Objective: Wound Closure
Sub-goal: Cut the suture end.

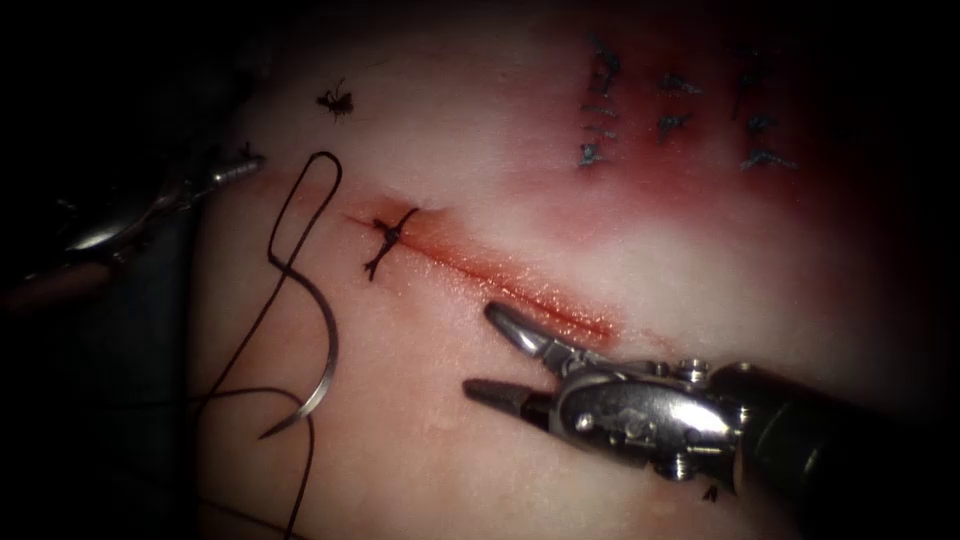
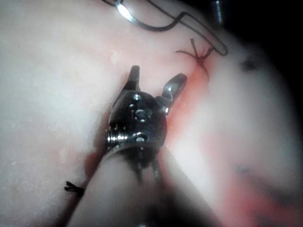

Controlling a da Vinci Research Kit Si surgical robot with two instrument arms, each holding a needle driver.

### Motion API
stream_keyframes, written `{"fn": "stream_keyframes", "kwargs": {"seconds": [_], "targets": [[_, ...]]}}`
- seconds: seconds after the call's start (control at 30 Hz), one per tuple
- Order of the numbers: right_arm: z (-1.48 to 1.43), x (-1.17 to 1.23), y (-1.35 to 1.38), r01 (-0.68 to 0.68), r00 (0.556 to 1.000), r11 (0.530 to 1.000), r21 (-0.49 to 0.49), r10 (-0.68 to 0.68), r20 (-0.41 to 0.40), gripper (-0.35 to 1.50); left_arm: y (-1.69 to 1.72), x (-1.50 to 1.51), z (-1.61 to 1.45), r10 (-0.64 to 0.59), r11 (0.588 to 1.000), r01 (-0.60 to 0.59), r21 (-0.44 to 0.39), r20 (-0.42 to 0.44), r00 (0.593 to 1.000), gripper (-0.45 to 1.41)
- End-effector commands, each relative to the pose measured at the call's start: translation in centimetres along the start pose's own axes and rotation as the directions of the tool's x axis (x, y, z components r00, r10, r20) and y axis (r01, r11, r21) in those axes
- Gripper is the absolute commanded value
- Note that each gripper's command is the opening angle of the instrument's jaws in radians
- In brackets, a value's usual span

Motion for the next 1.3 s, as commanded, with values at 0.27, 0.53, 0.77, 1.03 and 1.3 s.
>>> {"fn": "stream_keyframes", "kwargs": {"seconds": [0.27,0.53,0.77,1.03,1.3], "targets": [[-0.07,0.02,-0.02,0.001,1.0,1.0,0.008,-0.001,-0.009,1.46,-0.14,-0.16,0.06,0.098,0.989,-0.106,0.105,0.077,0.992,0.78],[-0.05,0.04,0.01,-0.003,1.0,1.0,0.007,0.003,-0.006,1.46,0.1,-0.7,0.08,0.081,0.996,-0.09,0.006,0.369,0.926,0.78],[-0.07,0.09,0.02,-0.006,1.0,1.0,0.009,0.006,-0.006,1.46,0.05,-0.77,-0.15,0.106,0.994,-0.101,-0.036,0.486,0.868,0.78],[-0.06,0.09,0.03,-0.007,1.0,1.0,0.009,0.007,-0.005,1.46,-0.16,-0.78,-0.67,0.172,0.981,-0.191,-0.029,0.584,0.794,0.78],[-0.06,0.1,0.04,-0.021,1.0,1.0,0.01,0.021,-0.005,1.46,0.0,-0.3,-0.78,0.278,0.957,-0.284,-0.057,0.45,0.849,0.78]]}}
